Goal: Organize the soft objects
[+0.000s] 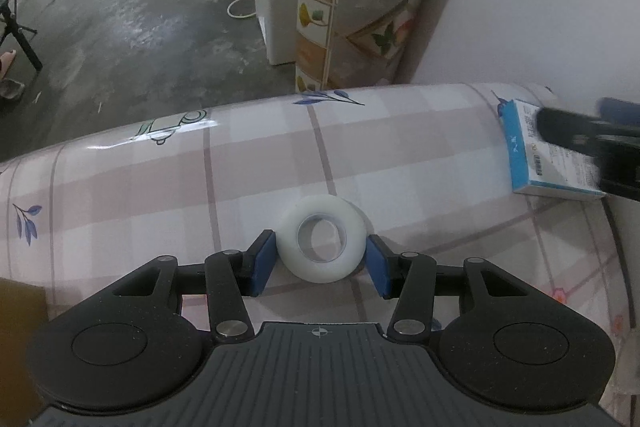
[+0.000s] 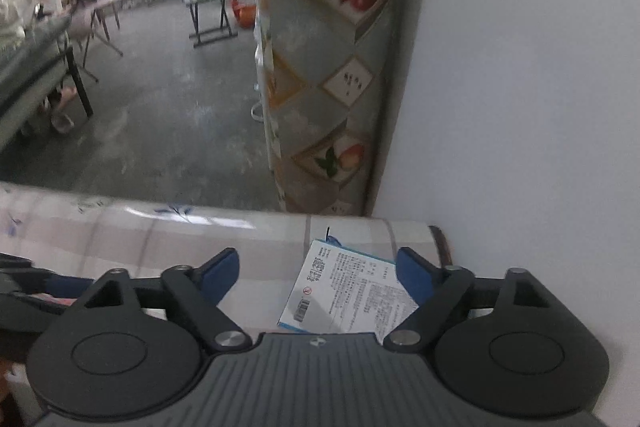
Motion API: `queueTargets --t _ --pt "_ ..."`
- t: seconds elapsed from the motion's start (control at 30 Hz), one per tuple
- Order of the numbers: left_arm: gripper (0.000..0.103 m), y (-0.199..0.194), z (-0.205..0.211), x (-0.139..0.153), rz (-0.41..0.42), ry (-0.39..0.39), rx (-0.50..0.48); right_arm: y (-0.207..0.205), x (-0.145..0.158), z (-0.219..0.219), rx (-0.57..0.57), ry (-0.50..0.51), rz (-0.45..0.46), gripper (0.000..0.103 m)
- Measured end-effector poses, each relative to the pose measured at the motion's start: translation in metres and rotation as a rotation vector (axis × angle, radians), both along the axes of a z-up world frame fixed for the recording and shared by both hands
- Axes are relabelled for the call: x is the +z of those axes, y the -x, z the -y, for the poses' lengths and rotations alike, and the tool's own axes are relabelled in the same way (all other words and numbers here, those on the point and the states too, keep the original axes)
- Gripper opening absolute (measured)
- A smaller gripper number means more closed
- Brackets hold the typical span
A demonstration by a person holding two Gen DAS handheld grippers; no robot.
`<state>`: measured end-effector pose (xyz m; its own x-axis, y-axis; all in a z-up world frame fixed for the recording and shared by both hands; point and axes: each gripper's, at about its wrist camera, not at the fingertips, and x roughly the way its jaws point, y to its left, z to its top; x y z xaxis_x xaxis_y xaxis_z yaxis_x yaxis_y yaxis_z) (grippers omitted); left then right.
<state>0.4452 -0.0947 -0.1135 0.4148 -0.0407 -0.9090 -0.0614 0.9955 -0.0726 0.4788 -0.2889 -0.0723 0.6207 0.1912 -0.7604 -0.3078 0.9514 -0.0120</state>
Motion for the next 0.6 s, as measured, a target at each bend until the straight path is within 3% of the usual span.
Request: queueTargets --t 0.33,0.6 --pt "0.049 0.002 -0.008 0.0 0.006 0.045 0.008 -0.019 -0.028 -0.012 0.001 0.082 -0.023 0.059" --pt "0.049 0.002 -0.008 -0.001 0.005 0.038 0.004 -0.014 -0.036 -0.021 0.049 0.124 -0.127 0.061"
